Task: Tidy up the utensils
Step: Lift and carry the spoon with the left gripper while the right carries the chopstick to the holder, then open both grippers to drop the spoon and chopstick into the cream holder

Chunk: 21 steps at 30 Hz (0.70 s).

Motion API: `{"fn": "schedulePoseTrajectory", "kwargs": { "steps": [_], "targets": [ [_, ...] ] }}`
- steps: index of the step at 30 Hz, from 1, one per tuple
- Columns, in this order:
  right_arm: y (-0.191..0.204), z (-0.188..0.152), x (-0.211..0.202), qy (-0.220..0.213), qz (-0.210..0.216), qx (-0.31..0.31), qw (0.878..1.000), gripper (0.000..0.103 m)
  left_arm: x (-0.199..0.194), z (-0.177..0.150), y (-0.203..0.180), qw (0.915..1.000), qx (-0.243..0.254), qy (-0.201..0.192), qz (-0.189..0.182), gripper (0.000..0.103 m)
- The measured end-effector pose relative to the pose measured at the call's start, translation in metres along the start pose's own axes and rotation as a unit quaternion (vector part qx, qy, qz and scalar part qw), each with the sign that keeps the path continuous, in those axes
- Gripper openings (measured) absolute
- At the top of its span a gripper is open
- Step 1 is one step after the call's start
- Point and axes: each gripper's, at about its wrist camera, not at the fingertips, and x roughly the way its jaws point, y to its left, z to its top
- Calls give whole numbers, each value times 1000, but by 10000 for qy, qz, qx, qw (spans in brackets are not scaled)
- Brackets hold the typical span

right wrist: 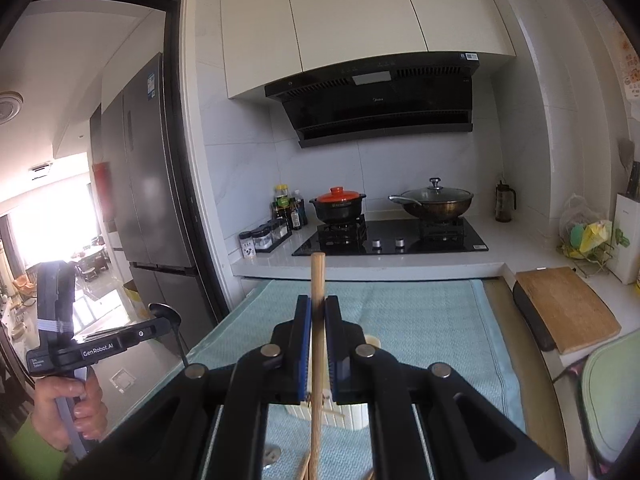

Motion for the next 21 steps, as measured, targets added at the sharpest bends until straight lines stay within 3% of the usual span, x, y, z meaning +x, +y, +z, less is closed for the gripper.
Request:
{"fn": "schedulePoseTrajectory", "kwargs": {
  "steps": [5,9,21],
  "targets": [
    [8,37,41,-335,-83,-144,9993,7,33,40,-1,9998,-19,-210,-35,0],
    [5,42,86,-354,-123,-158,9992,7,75,53,2,9998,-110,-145,-70,0],
    [-51,-33,213,1268,-190,192,9916,7,212,4,43,9920,-729,1024,130,0]
  ]
}}
